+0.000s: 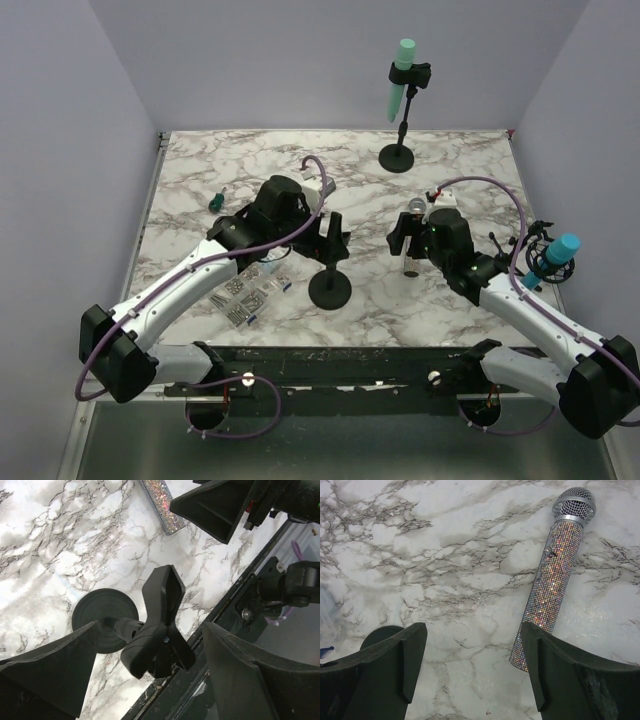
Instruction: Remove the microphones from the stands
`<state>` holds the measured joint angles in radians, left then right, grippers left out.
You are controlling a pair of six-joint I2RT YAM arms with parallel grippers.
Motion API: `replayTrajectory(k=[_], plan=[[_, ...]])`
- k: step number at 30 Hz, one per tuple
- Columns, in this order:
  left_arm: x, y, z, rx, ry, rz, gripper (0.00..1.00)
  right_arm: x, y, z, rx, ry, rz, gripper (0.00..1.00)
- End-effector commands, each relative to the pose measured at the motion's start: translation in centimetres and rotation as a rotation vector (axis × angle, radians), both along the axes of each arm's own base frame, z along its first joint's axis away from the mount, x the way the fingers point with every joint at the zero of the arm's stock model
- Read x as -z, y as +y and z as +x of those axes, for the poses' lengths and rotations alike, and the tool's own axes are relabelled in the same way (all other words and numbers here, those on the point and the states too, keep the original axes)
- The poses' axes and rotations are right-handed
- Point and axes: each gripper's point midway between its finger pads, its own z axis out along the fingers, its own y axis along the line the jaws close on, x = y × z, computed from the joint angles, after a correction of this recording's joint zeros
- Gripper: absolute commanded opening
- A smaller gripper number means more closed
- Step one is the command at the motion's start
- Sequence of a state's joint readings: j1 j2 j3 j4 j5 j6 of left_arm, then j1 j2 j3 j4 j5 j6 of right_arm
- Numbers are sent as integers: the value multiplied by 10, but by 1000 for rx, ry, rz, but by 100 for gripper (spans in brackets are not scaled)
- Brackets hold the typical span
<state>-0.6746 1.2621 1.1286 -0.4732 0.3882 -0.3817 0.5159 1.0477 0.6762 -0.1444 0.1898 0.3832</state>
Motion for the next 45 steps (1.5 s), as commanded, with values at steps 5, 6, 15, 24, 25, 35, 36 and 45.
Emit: replayTrajectory(k=[5,6,15,24,25,35,36,45], plan=[[23,11,14,-122,-86,273,67,2,5,0,-32,-14,5,83],[25,11,16,-129,-89,290,61,2,5,0,-35,-15,6,83],[18,4,58,-188,-187,381,15,2,6,-1,-45,-30,18,83],[-23,3,159,-361,-351,349,0,4,9,-2,-60,-35,28,83],[-30,6,173,-383,-377,334,0,3,9,-3,-60,-37,31,83],[-90,65,324,-572,-551,208,0,2,10,-1,-63,-44,29,83],[-96,69,335,-581,-580,210,0,2,10,-1,-63,-45,29,83],[-88,79,380,-596,-622,199,0,1,7,3,-47,-53,14,83]])
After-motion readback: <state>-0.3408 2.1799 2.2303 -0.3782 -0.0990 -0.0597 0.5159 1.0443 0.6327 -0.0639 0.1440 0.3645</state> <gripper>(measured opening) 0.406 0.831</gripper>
